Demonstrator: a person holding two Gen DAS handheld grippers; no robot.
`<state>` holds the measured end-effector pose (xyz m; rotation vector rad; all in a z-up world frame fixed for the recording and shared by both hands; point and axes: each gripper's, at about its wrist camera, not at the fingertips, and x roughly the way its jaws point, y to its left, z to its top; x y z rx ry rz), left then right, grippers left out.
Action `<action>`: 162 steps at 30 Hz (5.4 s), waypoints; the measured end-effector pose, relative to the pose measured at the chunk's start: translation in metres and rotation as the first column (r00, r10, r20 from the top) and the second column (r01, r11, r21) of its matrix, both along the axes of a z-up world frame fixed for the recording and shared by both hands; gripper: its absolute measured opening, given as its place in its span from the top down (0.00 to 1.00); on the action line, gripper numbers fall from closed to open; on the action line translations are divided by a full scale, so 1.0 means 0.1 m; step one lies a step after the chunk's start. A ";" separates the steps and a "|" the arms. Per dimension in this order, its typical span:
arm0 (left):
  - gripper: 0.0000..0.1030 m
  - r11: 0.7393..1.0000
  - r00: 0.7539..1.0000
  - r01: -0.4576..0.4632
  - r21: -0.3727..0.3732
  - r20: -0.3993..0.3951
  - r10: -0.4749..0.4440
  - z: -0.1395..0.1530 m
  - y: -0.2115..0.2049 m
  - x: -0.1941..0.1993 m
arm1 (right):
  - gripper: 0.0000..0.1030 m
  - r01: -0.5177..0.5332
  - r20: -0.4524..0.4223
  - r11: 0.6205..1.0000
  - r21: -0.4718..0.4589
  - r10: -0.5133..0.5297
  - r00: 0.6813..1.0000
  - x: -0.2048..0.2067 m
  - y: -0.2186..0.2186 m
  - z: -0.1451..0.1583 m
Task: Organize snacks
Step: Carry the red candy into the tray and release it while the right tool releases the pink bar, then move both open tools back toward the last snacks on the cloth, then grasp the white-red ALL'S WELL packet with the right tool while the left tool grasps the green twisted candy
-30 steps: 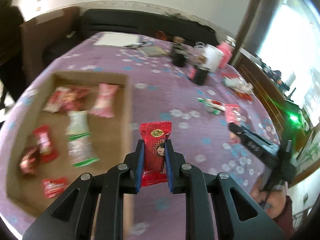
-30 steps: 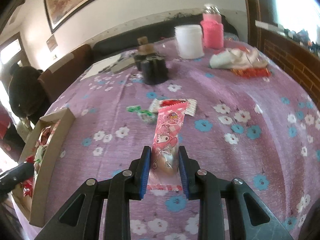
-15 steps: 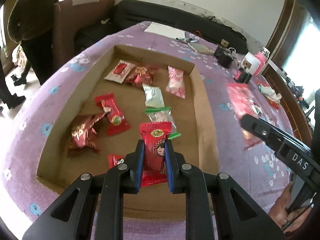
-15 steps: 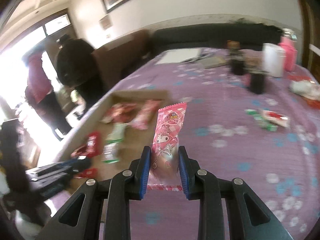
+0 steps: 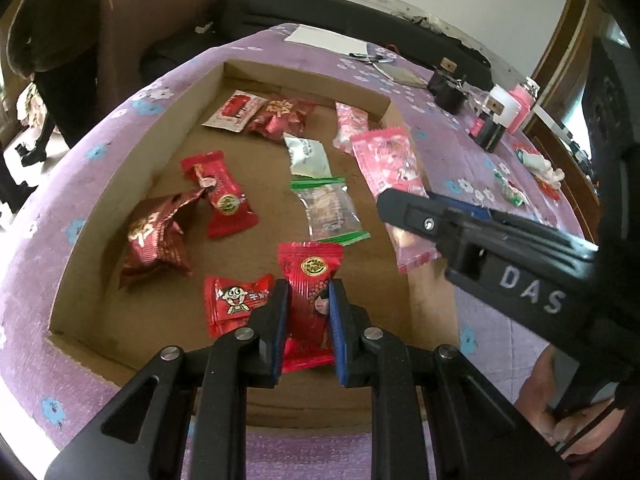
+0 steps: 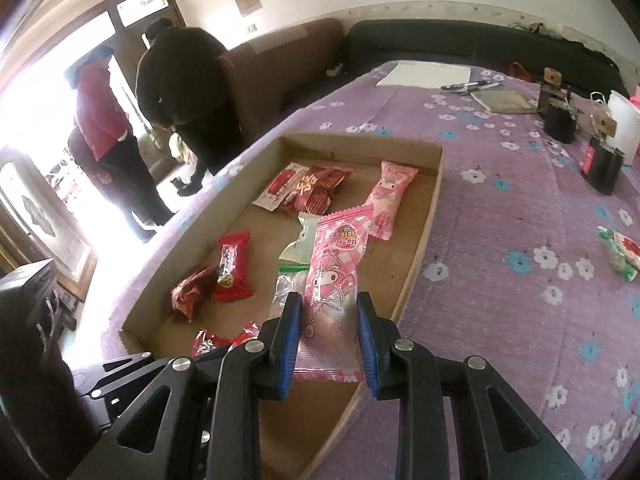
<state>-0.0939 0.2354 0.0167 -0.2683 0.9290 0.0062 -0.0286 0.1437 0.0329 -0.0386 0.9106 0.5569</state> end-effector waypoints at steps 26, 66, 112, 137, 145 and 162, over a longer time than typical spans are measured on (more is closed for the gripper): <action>0.45 0.970 0.984 -0.090 0.225 0.169 0.052 0.48 -0.20 -0.33 | 0.58 0.047 0.032 0.997 0.067 -0.049 0.998 -0.18 -0.28 0.15; 0.43 0.969 0.988 0.045 0.243 0.132 -0.079 0.59 -0.74 -0.28 | 0.43 0.362 0.024 0.924 0.125 -0.368 0.930 -0.04 -1.97 0.20; 0.43 0.974 0.972 0.201 0.106 0.100 -0.212 0.54 -1.06 0.03 | 0.49 0.426 -0.008 0.896 -0.127 -0.431 0.902 1.50 -2.42 -0.22; 0.43 0.957 0.957 0.289 0.032 0.027 -0.290 0.53 -1.54 0.59 | 0.66 0.416 0.072 0.892 -0.175 -0.410 0.909 0.55 -2.26 -0.24; 0.43 0.949 0.949 0.314 0.006 -0.008 -0.314 0.35 -1.97 1.20 | 0.71 0.514 -0.003 0.854 -0.086 -0.516 0.857 0.53 -2.72 -0.20; 0.83 0.911 0.922 0.385 0.147 -0.018 -0.387 -0.03 -2.54 1.67 | 0.71 0.552 -0.019 0.833 -0.039 -0.553 0.833 0.52 -2.94 -0.20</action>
